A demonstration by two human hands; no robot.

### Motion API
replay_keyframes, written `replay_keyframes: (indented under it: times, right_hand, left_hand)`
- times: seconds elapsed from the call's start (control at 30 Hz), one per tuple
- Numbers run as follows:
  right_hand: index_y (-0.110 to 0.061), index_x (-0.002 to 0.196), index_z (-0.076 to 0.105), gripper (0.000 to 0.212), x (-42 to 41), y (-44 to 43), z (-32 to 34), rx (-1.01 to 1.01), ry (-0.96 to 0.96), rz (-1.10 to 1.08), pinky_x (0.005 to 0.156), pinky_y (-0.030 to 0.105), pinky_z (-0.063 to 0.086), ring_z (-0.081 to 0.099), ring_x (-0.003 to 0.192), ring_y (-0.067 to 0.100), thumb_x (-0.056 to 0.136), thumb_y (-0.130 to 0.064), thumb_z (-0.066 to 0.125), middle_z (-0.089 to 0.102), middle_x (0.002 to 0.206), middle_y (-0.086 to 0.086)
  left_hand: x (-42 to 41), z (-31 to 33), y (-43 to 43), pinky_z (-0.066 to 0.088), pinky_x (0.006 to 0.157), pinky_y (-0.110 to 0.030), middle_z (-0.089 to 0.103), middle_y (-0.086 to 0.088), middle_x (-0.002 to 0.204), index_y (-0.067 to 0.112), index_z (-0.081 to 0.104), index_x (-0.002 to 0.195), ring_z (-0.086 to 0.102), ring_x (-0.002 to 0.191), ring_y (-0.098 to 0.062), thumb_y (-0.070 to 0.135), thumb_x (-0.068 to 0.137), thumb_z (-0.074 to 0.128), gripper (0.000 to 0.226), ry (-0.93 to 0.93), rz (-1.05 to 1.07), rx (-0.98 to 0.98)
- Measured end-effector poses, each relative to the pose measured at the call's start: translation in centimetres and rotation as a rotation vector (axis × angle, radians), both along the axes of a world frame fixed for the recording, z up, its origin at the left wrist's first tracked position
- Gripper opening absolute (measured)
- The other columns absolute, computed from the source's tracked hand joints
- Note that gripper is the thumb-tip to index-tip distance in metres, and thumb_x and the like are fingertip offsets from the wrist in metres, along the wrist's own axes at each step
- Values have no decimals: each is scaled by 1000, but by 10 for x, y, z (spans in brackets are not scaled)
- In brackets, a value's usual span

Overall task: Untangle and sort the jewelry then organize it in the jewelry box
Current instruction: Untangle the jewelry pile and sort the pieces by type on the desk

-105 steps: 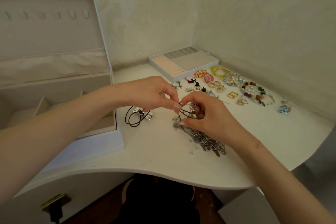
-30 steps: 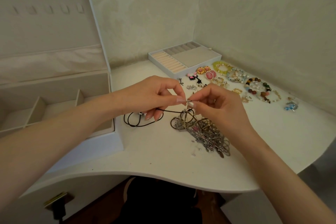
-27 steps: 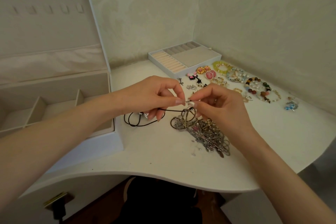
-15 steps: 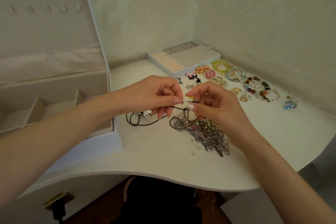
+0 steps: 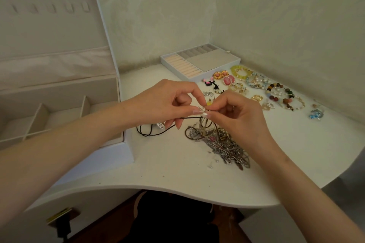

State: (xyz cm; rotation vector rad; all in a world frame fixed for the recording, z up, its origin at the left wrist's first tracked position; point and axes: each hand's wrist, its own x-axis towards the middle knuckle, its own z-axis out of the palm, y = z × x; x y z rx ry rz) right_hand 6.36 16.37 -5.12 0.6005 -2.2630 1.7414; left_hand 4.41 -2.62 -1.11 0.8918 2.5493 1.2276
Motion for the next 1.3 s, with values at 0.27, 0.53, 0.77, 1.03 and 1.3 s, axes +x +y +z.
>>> replay_keyframes:
  times: [0.27, 0.53, 0.77, 1.03, 1.3]
  right_hand:
    - [-17, 73, 64, 17, 3, 1, 2, -60, -22, 49, 50, 19, 37, 45, 51, 5, 78, -3, 73, 54, 54, -13]
    - [-21, 74, 69, 11, -1, 2, 1, -8, -110, 48, 54, 15, 37, 44, 53, 4, 78, -11, 73, 55, 59, -17]
    - [-13, 78, 69, 3, 1, 5, 5, -46, -224, 66, 51, 15, 35, 42, 54, 7, 80, -12, 71, 52, 59, -4]
    - [-12, 80, 69, 4, 2, 5, 7, -10, -252, 97, 54, 21, 34, 41, 58, 17, 81, -17, 69, 51, 68, 17]
    - [-16, 79, 72, 10, 0, 5, 3, -44, -224, 96, 60, 27, 45, 54, 58, 17, 78, -7, 71, 61, 64, 13]
  left_hand:
    - [-1, -1, -1, 41, 44, -15, 58, 0, 50, 18, 62, 92, 54, 43, -34, 19, 89, 62, 3, 42, 14, 32]
    - [0, -5, 1, 34, 45, -7, 58, 6, 48, 17, 54, 84, 45, 35, -3, 11, 89, 61, 10, 208, -22, -11]
    - [-2, -10, 3, 40, 52, -10, 62, 9, 55, 16, 54, 88, 57, 44, -9, 23, 87, 59, 9, 297, -57, -7]
    - [-1, -9, 2, 49, 47, -23, 65, 1, 60, 15, 51, 80, 59, 42, -12, 15, 88, 64, 15, 295, -77, -23]
    - [0, -9, 3, 49, 47, -20, 66, 0, 59, 14, 51, 77, 61, 42, -9, 14, 87, 64, 16, 260, -34, -25]
